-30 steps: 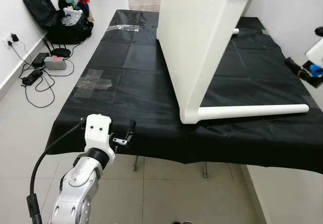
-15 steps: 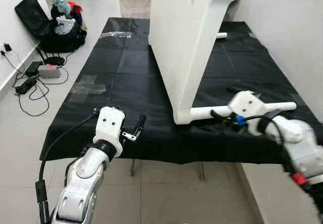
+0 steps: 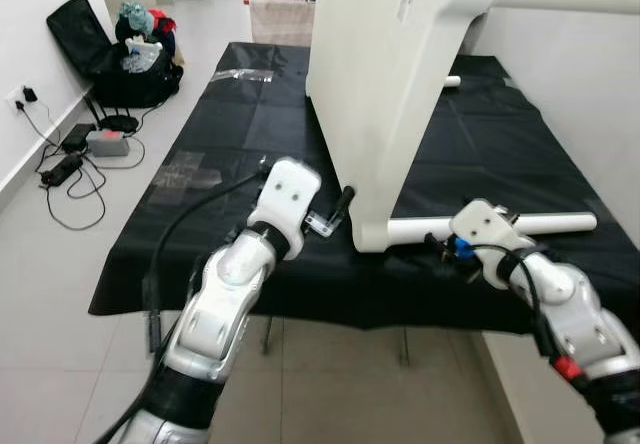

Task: Building children table

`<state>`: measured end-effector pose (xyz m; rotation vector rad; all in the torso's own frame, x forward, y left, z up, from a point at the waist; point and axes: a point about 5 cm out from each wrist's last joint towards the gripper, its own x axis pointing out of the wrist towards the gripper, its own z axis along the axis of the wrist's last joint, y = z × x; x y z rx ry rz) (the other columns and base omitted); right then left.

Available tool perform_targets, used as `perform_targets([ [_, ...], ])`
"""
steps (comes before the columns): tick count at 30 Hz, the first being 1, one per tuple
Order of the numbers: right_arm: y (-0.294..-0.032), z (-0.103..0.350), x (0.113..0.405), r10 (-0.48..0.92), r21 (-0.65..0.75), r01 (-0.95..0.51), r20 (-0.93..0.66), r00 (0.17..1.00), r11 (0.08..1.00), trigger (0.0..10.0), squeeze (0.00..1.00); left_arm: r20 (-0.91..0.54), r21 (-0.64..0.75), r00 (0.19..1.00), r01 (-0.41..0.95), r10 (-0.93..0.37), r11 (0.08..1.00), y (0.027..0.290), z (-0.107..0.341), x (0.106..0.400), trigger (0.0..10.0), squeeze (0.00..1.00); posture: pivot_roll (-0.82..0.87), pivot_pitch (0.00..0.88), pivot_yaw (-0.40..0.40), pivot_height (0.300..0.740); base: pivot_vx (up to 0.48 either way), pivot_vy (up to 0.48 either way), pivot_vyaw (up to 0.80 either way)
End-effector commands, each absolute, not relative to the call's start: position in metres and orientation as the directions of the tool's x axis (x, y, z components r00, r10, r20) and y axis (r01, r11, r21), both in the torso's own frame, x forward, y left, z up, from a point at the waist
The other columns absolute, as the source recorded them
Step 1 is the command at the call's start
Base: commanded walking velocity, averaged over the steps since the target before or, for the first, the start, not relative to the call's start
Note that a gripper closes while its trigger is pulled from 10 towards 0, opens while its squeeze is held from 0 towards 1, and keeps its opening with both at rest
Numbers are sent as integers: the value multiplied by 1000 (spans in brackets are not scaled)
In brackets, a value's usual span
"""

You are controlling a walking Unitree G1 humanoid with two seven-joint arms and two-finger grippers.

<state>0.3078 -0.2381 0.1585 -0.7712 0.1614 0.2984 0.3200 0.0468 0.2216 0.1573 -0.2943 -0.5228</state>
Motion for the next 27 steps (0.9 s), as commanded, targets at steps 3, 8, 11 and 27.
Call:
perform_targets([
  [3,-237,156,304,193,-658,-317,-256,947,683,10000,0,221,209,818,492,-531,845,38,218,327,10000,0,-112,86,-46,740,0,0,0],
  [8,-234,155,298,190,-659,-313,-253,949,684,10000,0,207,207,806,518,-555,830,23,222,345,10000,0,-138,113,-33,740,0,0,0],
  [11,-235,155,294,182,-662,-310,-257,949,683,10000,0,199,207,791,543,-578,814,16,224,352,10000,0,-155,129,-22,740,0,0,0],
  [27,-238,157,279,165,-659,-308,-272,948,687,10000,0,170,231,808,524,-565,820,2,220,368,10000,0,-191,154,-7,740,0,0,0],
])
